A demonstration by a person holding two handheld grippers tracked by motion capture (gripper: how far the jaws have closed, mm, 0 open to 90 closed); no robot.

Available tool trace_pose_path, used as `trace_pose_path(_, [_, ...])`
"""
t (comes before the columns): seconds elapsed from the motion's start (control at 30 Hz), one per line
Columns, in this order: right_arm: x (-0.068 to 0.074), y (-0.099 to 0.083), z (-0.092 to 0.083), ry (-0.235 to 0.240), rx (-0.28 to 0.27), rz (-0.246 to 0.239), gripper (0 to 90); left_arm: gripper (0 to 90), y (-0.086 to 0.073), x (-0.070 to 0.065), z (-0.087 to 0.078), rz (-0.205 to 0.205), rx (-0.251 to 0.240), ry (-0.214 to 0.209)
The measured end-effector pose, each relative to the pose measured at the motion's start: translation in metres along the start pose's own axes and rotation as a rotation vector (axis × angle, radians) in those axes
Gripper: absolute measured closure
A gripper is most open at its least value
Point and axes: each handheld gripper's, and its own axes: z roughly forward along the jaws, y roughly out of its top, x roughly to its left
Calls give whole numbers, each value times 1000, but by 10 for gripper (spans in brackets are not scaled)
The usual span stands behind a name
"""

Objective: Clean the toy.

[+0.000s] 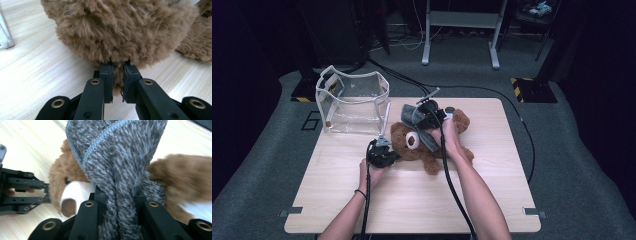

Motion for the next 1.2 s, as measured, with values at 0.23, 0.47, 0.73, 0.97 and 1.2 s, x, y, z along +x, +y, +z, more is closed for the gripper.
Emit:
trace_pose_path(0.23, [-11,-11,7,-40,33,3,749,812,-1,1,1,-4,-2,3])
trace_pose_path(0.47, [-43,-28,-10,-64,11,71,750,812,-1,3,1,-5,1,-3])
trace_pose_path(0.73, [-85,-43,-24,-166,0,142,748,812,-2,4,2,13,2,-5])
trace_pose_path(0.97, [-102,-44,-17,-211,16,188,747,812,-2,3,2,22,4,1])
trace_pose_path(1.2, [-139,-66,-24,-317,43,297,745,812,-2,4,3,21,9,0])
